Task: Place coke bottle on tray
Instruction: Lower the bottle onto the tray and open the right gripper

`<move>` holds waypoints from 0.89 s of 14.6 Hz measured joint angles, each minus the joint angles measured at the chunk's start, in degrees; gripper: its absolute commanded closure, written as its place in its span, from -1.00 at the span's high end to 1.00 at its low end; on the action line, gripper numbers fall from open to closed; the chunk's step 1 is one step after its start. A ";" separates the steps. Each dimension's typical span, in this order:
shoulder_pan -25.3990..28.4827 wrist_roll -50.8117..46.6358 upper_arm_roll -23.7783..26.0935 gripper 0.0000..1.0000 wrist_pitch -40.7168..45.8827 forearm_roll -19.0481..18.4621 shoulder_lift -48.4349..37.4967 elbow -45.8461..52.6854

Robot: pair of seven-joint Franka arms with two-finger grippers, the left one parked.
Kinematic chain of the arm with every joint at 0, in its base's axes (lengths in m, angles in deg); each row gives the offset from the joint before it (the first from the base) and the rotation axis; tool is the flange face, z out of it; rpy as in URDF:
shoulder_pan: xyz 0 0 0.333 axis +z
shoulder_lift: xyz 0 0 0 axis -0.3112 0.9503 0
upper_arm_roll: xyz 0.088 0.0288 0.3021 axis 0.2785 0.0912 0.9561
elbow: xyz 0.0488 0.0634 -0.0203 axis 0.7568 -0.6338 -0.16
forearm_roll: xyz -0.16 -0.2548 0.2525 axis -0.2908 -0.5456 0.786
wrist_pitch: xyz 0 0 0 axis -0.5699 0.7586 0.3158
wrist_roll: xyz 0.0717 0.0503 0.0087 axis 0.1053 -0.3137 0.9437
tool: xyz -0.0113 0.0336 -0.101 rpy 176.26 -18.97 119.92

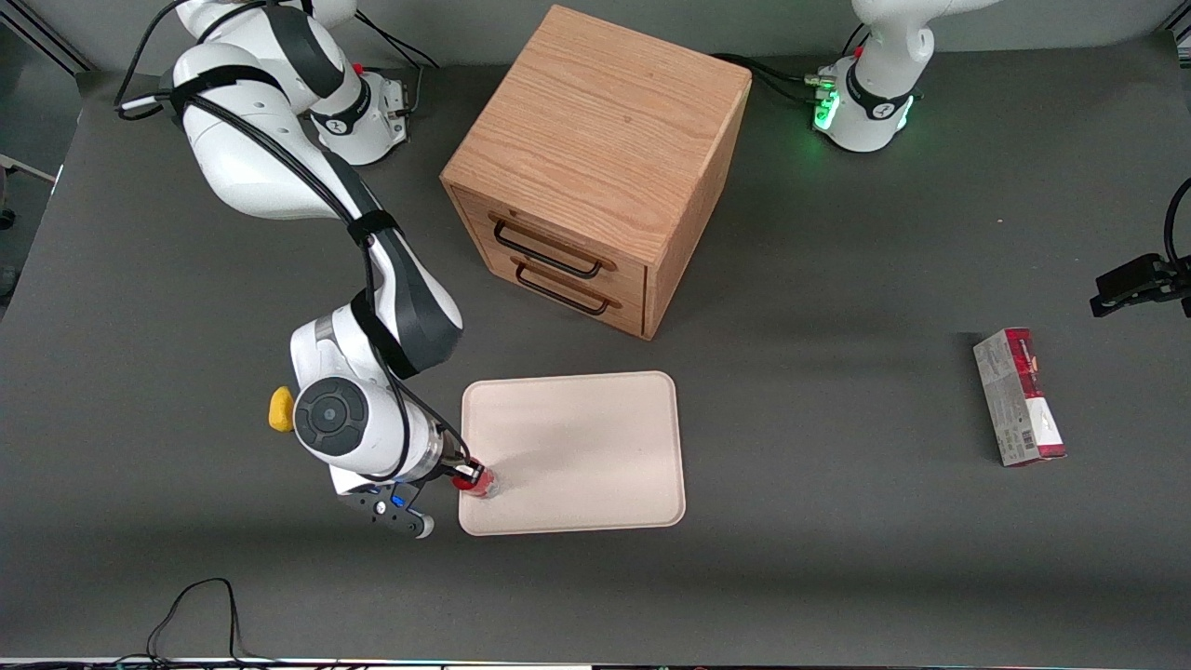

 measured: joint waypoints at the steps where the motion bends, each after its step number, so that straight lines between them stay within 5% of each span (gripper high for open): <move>1: 0.09 0.00 0.00 1.00 -0.03 -0.54 0.00 0.15; 9: 0.45 -0.03 0.00 1.00 0.53 -1.49 -0.08 0.92; 13: 0.21 0.56 -0.16 1.00 7.83 -1.72 -2.31 2.33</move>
